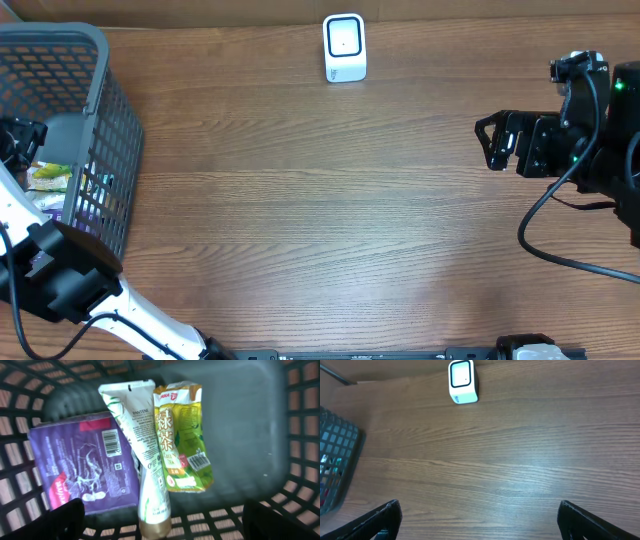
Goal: Scan the item barcode
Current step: 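Reach the left gripper into the grey basket and grasp the green snack pack, then carry the green snack pack with the left gripper and place it mid-table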
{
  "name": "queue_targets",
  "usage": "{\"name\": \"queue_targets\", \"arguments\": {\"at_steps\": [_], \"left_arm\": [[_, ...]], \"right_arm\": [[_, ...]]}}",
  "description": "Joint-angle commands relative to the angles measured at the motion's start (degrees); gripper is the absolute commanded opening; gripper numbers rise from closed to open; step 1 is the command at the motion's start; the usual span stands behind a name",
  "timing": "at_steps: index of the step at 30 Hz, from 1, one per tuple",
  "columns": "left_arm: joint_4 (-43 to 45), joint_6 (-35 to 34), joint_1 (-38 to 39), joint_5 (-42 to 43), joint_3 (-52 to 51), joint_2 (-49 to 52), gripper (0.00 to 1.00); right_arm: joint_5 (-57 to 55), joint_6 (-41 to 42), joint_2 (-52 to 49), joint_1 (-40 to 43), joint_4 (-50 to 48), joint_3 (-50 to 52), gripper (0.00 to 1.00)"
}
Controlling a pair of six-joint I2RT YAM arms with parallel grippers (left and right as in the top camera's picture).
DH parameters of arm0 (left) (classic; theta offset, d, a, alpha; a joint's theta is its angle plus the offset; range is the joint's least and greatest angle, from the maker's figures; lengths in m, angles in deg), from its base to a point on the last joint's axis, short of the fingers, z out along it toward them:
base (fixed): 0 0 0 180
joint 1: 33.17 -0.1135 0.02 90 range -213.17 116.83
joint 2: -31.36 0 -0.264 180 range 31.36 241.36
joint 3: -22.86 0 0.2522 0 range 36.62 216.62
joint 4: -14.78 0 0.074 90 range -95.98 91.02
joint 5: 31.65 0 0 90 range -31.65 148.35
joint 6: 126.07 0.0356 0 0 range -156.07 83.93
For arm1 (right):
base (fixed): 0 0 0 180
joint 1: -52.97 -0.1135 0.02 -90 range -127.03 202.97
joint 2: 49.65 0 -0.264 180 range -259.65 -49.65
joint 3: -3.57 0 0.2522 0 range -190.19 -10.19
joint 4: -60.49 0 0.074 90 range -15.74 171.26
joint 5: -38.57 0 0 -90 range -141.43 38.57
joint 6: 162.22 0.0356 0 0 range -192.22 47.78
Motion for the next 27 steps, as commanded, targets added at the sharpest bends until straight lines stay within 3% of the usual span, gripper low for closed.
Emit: {"name": "queue_targets", "arguments": {"at_steps": [1, 12, 18, 26, 27], "left_arm": [[1.40, -3.87, 0.07, -1.07, -0.20, 4.22, 0.94], [5.29, -4.31, 2.69, -4.87, -0.22, 11.19, 0.91], [6.49, -4.33, 4.24, -6.16, -0.37, 14.47, 0.77], [6.60, -4.28, 4.59, -6.67, -0.96, 18.14, 0.68], [6.64, -4.24, 4.59, -6.69, -0.96, 18.45, 0.60]], "right_arm": [[0.48, -0.90, 0.00, -0.33, 0.39, -0.42, 1.00], [0.31, -0.90, -0.02, -0.33, 5.51, -0.42, 1.00], [0.35, -0.85, -0.02, -0.33, 6.23, -0.42, 1.00], [0.33, -0.85, -0.02, -0.33, 6.36, -0.42, 1.00], [0.33, -0.85, -0.02, -0.33, 6.36, -0.42, 1.00]]}}
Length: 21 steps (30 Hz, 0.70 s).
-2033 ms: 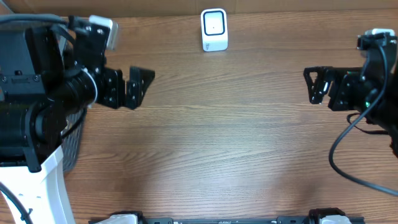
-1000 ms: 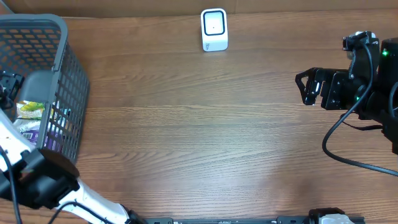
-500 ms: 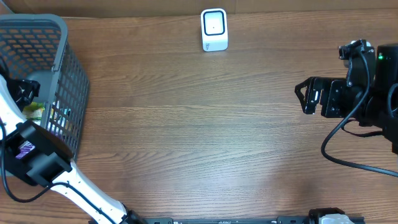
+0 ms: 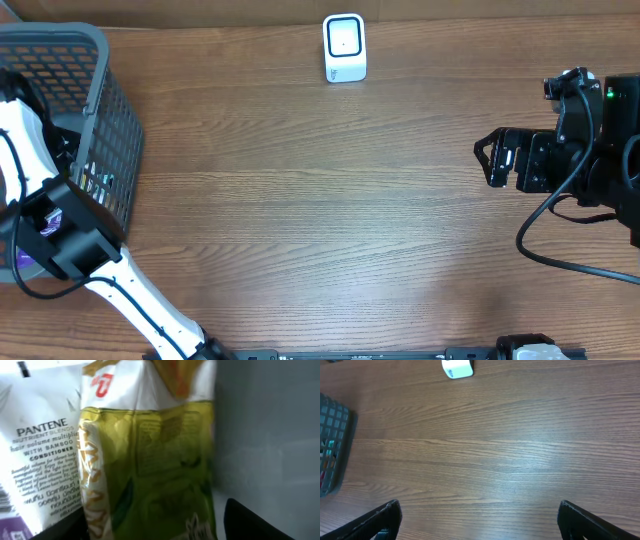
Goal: Scan the item barcode
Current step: 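Carry the green snack pack with the left gripper and place it mid-table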
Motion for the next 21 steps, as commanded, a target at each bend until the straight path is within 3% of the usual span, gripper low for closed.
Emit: {"name": "queue_targets", "arguments": {"at_steps": [1, 2, 3, 4, 11, 21], "left_arm": [[0.02, -0.26, -0.07, -1.14, -0.55, 2.56, 0.47], [0.02, 0.46, -0.09, -1.18, -0.55, 2.71, 0.25], [0.02, 1.20, -0.11, -1.01, -0.55, 2.73, 0.10], [0.00, 2.08, -0.11, -0.94, -0.50, 2.67, 0.04], [-4.17, 4.85, -0.11, -0.96, 5.46, -0.48, 0.04], [-14.16, 11.19, 3.37, -0.50, 25.51, -14.95, 0.04]], "right_arm": [[0.35, -0.42, 0.02, -0.33, -0.04, -0.44, 1.00], [0.33, -0.42, 0.02, -0.33, -0.04, -0.44, 1.00], [0.33, -0.42, 0.02, -0.33, -0.07, -0.44, 1.00], [0.31, -0.42, 0.02, -0.33, -0.11, -0.44, 1.00], [0.33, -0.42, 0.02, -0.33, -1.49, -0.44, 1.00], [0.31, -0.44, 0.02, -0.33, -1.62, -0.44, 1.00]]}}
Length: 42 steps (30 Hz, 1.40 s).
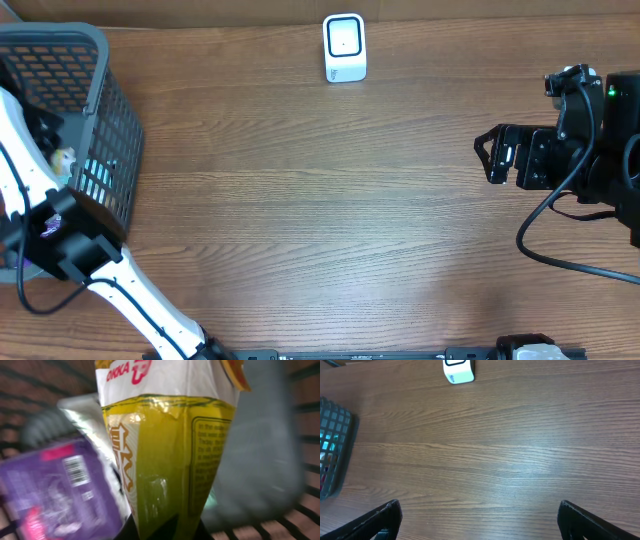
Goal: Scan the item barcode
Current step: 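Carry the green snack pack with the left gripper and place it mid-table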
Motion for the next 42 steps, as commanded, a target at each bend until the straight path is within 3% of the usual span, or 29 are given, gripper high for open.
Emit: {"name": "queue_targets", "arguments": {"at_steps": [1, 8, 14, 21, 25, 31, 39, 42], "left_arm": [[-2.16, 4.39, 3.45, -0.50, 8.17, -14.32, 0.04], [-5.14, 11.72, 16.85, 7.04, 8.68, -27.41, 0.04], [-8.02, 14.25, 37.59, 8.50, 3.78, -27.87, 0.04], [-7.10, 4.33, 51.47, 5.66, -13.92, -25.05, 0.04], [-0.66, -0.37, 58.93, 6.14, -28.79, -22.03, 0.04], [6.99, -4.66, 64.76, 6.71, -38.51, -17.11, 0.04], [14.80, -5.51, 69.99, 9.16, -40.79, -8.85, 0.04], [16.33, -5.20, 70.66, 9.68, -40.79, -7.65, 0.13]], "right_arm": [[0.33, -0.44, 0.02, -0.33, -0.26, -0.42, 1.00], [0.33, -0.42, 0.02, -0.33, -0.22, -0.42, 1.00], [0.31, -0.42, 0.02, -0.33, -0.31, -0.42, 1.00], [0.35, -0.20, 0.02, -0.33, 0.31, -0.33, 1.00], [0.33, -0.20, 0.02, -0.33, 0.33, -0.26, 1.00], [0.31, -0.22, -0.02, -0.33, -0.13, -0.26, 1.00], [0.33, -0.20, -1.90, -0.33, -0.22, -0.26, 1.00], [0.33, -0.20, -2.99, -0.33, 0.11, -0.26, 1.00]]}}
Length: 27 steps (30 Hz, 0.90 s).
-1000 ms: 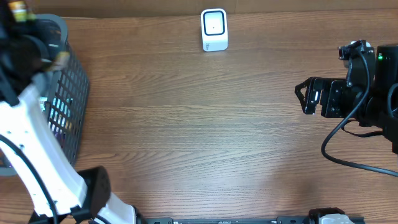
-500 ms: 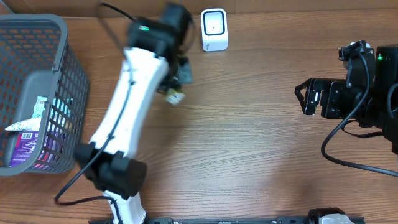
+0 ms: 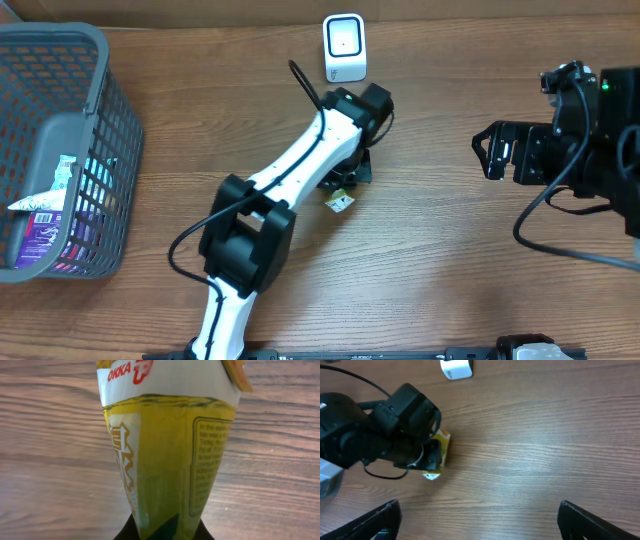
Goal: Scan the item barcode
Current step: 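Carry the green snack pack with the left gripper and place it mid-table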
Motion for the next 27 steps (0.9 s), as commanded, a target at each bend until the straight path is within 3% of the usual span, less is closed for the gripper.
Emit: {"name": "queue_targets", "arguments": {"at_steps": [1, 6, 11, 15, 16, 18, 22, 23, 27], "left_arm": [[1.46, -0.66, 1.01, 0.79, -0.02, 0.87, 0.20], [0.42, 2.56, 0.50, 0.52, 3.10, 0.81, 0.48], [-8.11, 4.57, -2.14, -1.88, 14.14, 0.76, 0.54], [-17.09, 7.10, -7.82, -3.82, 30.47, 0.74, 0.55], [-21.42, 7.87, -11.78, -3.82, 39.60, 0.74, 0.55], [-23.47, 10.78, -16.24, -2.38, 48.17, 0.55, 0.55], [-23.45, 12.48, -26.73, -0.87, 56.24, -4.20, 0.80], [-23.45, 12.26, -32.87, -0.63, 56.50, -7.56, 0.88], [-23.45, 12.57, -47.63, 2.99, 55.45, -12.55, 0.86]], "right_arm": [[0.31, -0.26, -1.51, -0.33, 0.09, -0.28, 1.00], [0.33, -0.26, -2.54, -0.33, -1.03, -0.28, 1.00], [0.31, -0.28, -2.54, -0.33, -1.36, -0.31, 1.00], [0.33, -0.26, -2.54, -0.33, -1.36, -0.31, 1.00], [0.31, -0.28, -2.54, -0.33, -1.31, -0.31, 1.00], [0.31, -0.28, -2.54, -0.33, -1.22, -0.31, 1.00], [0.33, -0.28, -2.54, -0.33, -1.16, -0.31, 1.00], [0.33, -0.28, -2.54, -0.33, -0.96, -0.31, 1.00], [0.31, -0.28, -2.54, -0.33, -0.98, -0.31, 1.00]]}}
